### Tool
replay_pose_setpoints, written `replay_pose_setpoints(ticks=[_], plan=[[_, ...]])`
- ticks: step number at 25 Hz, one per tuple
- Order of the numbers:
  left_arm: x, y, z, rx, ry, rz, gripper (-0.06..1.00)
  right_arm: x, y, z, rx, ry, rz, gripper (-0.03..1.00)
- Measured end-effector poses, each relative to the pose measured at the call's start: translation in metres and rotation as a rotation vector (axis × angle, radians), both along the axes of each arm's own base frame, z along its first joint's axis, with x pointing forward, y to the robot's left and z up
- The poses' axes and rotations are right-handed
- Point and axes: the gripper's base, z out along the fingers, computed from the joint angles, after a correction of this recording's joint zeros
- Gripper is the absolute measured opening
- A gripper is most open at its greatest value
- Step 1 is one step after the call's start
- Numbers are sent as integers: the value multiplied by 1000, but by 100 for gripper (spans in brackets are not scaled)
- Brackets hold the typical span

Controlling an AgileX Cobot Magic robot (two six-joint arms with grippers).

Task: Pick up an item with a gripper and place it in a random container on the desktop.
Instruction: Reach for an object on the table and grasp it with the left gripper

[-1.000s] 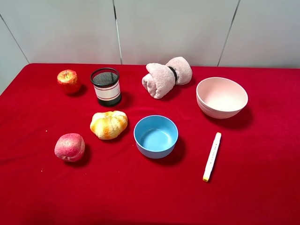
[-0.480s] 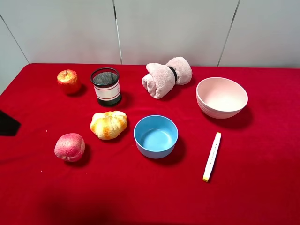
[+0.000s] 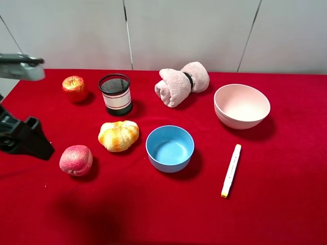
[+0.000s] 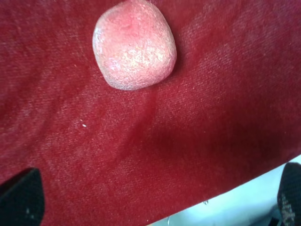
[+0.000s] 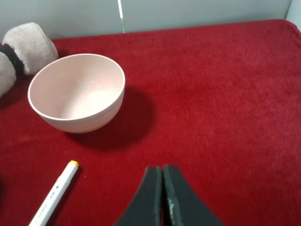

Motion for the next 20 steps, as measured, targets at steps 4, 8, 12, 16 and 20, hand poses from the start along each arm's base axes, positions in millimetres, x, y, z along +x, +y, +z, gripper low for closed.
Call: replay_pose_setpoints(ticks=[4,8,12,16,20], plan=[[9,-7,-12,12,36,-17,99,0,0,0,0,0,0,-3],[18,-11,-26,43,72,-29,99,0,0,0,0,0,0,-3],[28,-16,-41,76,86,-46,99,0,0,0,0,0,0,-3],[37,-22,-56,102,97,-55,99,0,0,0,0,0,0,-3],[44,-25,-71,117,119,-54,99,0,0,0,0,0,0,-3]])
